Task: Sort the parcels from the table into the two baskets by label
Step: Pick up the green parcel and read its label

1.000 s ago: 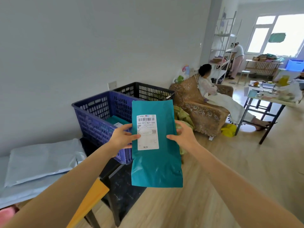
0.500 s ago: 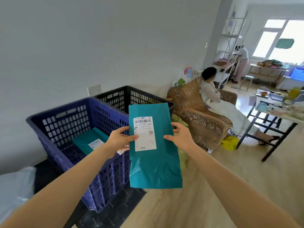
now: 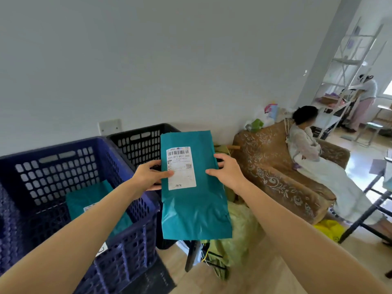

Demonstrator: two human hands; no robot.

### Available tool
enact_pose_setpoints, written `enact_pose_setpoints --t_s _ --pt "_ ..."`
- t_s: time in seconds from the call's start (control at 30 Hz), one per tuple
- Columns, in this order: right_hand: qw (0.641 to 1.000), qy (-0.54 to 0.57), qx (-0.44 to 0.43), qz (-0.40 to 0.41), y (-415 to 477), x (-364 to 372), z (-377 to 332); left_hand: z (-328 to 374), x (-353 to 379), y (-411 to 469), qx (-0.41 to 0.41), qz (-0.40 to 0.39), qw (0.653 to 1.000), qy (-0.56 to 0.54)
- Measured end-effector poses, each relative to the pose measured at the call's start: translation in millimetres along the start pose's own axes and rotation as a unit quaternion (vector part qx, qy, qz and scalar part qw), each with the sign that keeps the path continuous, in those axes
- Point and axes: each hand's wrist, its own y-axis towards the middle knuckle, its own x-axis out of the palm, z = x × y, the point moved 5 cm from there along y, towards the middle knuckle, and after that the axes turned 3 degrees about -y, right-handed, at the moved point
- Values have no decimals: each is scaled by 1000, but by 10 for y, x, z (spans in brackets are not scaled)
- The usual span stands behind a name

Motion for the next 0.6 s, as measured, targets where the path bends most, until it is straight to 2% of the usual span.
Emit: enact_pose_setpoints --t_s 0.3,0.6 --pt "994 15 -62 -89 1308 -135 -33 407 217 677 -7 103 995 -5" --pt "987 42 -69 -142 2191 346 -50 705 -52 1350 -35 142 988 41"
